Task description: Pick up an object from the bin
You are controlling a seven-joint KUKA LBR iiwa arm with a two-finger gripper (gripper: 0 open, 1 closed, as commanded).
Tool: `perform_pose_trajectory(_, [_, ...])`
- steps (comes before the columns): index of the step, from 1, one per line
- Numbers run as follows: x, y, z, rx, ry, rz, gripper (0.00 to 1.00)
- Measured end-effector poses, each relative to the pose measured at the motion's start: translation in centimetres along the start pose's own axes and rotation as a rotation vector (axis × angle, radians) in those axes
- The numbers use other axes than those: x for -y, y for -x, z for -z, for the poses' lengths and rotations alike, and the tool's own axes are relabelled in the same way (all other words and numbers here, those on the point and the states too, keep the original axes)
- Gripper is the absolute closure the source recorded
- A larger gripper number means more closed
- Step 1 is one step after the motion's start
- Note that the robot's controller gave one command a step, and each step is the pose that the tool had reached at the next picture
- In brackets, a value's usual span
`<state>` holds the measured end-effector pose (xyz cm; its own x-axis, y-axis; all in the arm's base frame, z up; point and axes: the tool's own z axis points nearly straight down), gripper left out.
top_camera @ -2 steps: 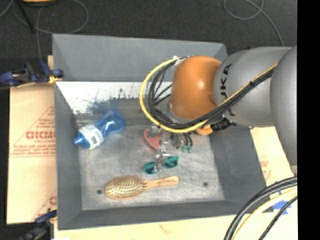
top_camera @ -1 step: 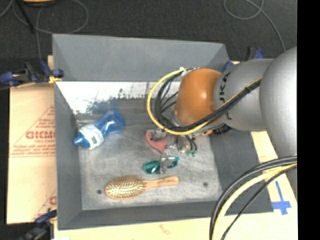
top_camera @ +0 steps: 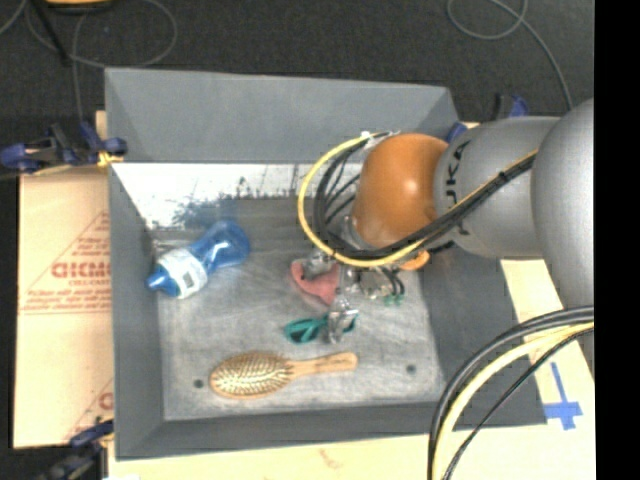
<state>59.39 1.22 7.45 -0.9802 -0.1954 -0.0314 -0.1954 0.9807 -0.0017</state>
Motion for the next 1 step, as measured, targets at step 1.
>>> perform_pose_trajectory(1, [-0.55,-0.17,0.45,-0.011,0.003,-0.117,0.0])
